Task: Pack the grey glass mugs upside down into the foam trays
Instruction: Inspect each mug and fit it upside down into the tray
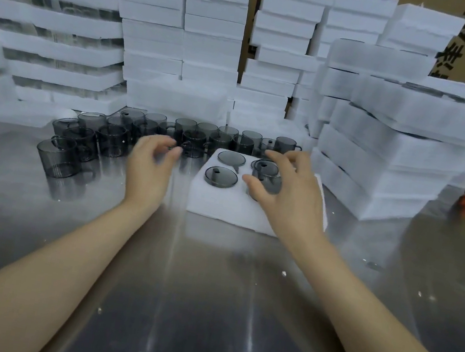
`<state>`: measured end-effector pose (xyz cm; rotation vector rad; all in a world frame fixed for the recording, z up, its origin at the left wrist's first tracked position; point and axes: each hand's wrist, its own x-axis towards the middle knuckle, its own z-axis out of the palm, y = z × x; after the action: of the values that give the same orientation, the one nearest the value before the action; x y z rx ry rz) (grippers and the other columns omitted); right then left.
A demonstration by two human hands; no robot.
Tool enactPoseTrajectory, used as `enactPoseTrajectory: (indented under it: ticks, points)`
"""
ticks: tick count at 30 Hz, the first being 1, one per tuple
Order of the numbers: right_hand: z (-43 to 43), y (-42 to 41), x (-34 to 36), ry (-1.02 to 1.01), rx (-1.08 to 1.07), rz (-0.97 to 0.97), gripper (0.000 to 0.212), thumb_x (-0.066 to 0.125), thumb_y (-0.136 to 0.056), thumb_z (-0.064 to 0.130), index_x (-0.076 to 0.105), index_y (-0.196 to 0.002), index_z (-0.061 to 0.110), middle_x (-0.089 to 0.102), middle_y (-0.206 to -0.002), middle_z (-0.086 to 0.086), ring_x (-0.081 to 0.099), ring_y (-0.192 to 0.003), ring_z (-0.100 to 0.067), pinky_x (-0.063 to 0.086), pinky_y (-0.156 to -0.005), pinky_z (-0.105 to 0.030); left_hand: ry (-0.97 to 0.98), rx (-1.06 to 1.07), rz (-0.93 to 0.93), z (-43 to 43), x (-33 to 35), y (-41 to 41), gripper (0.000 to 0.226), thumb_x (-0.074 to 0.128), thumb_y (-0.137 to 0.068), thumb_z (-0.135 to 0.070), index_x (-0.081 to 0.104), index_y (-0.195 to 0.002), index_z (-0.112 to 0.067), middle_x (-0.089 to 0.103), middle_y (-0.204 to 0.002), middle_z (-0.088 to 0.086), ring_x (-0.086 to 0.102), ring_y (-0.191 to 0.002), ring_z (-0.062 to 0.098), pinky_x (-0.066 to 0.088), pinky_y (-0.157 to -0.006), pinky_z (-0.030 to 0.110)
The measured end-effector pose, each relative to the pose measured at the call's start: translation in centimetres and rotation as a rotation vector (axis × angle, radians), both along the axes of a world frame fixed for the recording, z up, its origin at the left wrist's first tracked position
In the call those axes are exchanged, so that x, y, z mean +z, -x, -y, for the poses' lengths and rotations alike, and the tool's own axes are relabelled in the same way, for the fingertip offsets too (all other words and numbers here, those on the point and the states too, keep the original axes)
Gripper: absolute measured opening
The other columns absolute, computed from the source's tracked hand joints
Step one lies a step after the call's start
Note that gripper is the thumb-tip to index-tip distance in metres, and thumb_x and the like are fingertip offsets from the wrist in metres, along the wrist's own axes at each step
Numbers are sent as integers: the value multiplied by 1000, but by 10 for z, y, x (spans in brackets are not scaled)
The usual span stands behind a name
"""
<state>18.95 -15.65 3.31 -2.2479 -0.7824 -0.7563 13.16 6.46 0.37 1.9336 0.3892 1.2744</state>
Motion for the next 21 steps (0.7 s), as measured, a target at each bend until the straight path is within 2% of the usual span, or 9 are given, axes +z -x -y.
enactPoseTrajectory:
  ticks: [1,3,6,9,11,15,17,21]
  points:
    - [0,1,1,11,-3,-5,52,64,-83,55,60,-128,27,49,-123,2,52,-100,-24,36,-77,-26,-6,-61,-18,7,0,-2,10,59,-93,-7,68,-92,-11,59,-108,1,57,-100,15,39,-82,8]
    - [1,3,2,27,3,27,50,64,-84,53,63,-126,24,51,-121,-3,53,-97,-27,39,-77,-30,-66,-166,-83,19,-4,-5,16,52,-97,-9,67,-91,-12,61,-108,-2,55,-97,10,36,-75,3]
    - [-4,6,3,66,7,114,48,68,-85,46,67,-122,16,57,-116,-14,57,-92,-33,46,-78,-40,-155,-245,-161,22,-8,-6,23,44,-100,-8,67,-100,-10,65,-99,-4,55,-88,5,39,-74,8]
    - [-13,7,2,118,-16,53,49,65,-87,46,65,-125,15,55,-121,-14,56,-100,-34,45,-83,-42,-70,-289,-203,18,-7,-4,27,43,-96,-1,66,-96,-16,66,-92,-8,56,-77,-5,41,-68,9]
    - [-14,6,0,164,-30,18,49,61,-90,48,63,-127,15,54,-123,-11,54,-104,-32,43,-85,-40,-43,-303,-221,18,-7,-4,31,42,-93,3,65,-94,-18,66,-92,-10,57,-76,-2,42,-68,13]
    - [-13,6,1,226,-58,22,47,58,-91,49,63,-127,19,55,-113,-6,55,-100,-27,41,-76,-35,-30,-285,-234,18,-9,-4,30,43,-90,3,67,-93,-16,67,-90,-10,59,-79,14,45,-67,28]
    - [-14,7,1,272,-83,20,46,53,-93,48,61,-128,19,57,-113,-6,54,-103,-29,39,-83,-37,-111,-200,-278,16,-11,-5,32,42,-88,3,66,-87,-18,65,-87,-8,56,-78,14,41,-64,27]
    - [-15,8,2,472,-180,44,50,35,-99,48,53,-135,18,62,-119,-7,49,-116,-29,18,-109,-36,-300,15,-383,15,-13,-6,27,43,-88,-3,64,-87,-20,57,-92,-8,51,-84,13,37,-67,30]
